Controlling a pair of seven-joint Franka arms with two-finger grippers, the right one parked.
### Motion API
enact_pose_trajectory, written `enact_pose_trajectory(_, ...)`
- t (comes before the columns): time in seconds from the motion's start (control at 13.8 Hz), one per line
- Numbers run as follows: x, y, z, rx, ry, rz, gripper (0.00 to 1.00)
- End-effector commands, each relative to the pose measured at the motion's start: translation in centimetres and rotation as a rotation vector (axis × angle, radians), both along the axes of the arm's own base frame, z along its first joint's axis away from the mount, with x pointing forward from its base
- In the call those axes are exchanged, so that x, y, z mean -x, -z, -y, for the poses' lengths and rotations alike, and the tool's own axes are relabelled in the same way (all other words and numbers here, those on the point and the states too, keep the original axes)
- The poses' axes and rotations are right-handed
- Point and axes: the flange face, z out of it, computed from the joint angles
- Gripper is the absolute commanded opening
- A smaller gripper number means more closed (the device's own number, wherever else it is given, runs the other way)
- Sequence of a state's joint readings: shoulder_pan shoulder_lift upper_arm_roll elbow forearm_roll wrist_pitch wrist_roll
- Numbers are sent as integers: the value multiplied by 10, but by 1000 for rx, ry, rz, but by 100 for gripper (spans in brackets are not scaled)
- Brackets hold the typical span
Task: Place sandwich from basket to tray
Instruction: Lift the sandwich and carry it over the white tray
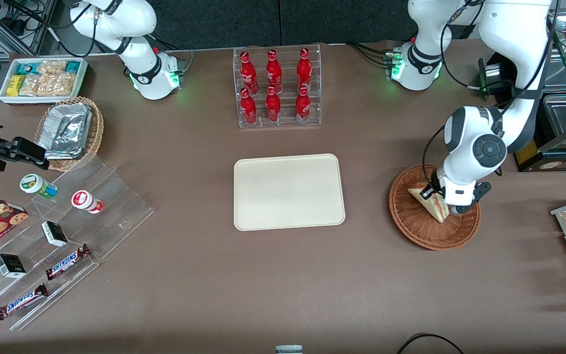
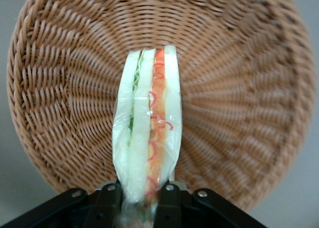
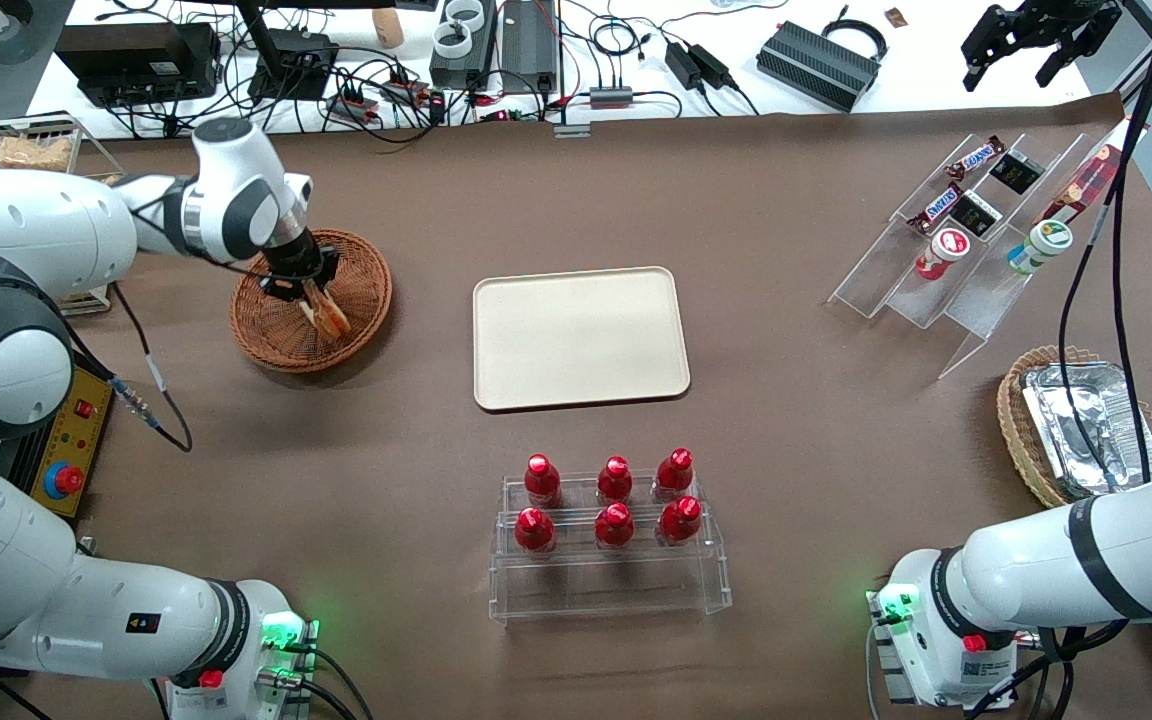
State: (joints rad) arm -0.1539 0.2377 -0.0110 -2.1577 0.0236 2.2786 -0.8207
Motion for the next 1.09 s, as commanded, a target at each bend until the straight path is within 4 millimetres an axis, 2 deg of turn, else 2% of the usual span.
enact_pose_trajectory(0.0,-22,-45,36,-22,67,-14,0)
enact_pose_trajectory(0.15,-24,-61,69,-16,122,8,0)
enact_pose_trajectory(0.36,-14,-66,142,0,271,30,0)
enact_pose_trajectory(0.51,-5,-60,197,11,386,34,0)
enact_pose_trajectory(0.73,7,-44,262,29,532,34,0)
enact_pose_trajectory(0.8,15,-40,293,37,575,34,0)
enact_pose_trajectory(1.02,39,-27,344,50,658,32,0)
